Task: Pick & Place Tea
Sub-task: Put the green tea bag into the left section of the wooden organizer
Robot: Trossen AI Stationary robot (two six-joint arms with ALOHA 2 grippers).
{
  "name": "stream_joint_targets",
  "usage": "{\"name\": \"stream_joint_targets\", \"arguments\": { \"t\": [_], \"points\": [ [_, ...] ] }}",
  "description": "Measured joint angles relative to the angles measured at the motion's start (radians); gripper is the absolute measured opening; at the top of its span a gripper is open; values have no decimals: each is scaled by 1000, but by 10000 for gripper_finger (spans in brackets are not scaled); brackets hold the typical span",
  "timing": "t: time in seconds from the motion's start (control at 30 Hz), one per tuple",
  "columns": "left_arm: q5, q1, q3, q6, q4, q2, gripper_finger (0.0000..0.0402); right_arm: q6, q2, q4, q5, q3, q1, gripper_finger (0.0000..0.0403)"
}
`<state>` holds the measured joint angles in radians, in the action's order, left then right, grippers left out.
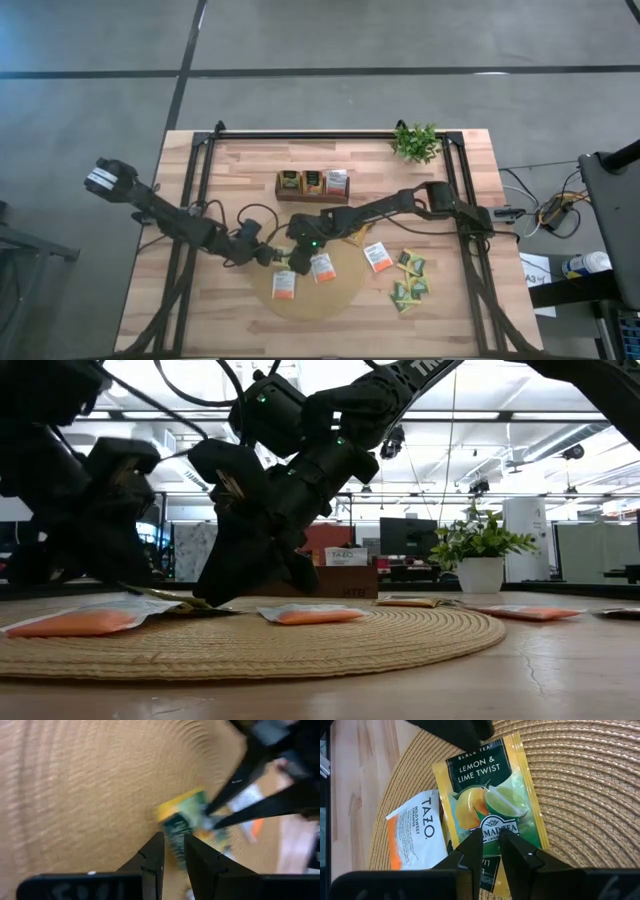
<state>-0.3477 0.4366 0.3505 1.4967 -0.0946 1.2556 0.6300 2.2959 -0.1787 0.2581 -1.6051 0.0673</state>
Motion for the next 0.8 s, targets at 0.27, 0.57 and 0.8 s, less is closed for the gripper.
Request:
{"name": "stream_joint_targets", "arguments": {
  "t": [0.27, 0.57, 0.8],
  "points": [
    [35, -9, -2, 47, -97, 67, 69, 0, 0, 3, 1, 1, -2, 68],
    [42, -10, -3, 51, -172, 122, 69, 3, 0, 3, 1, 2, -2, 68],
    [35, -10, -3, 23, -176, 81, 69, 2, 0, 0, 1, 3, -2, 68]
  ]
}}
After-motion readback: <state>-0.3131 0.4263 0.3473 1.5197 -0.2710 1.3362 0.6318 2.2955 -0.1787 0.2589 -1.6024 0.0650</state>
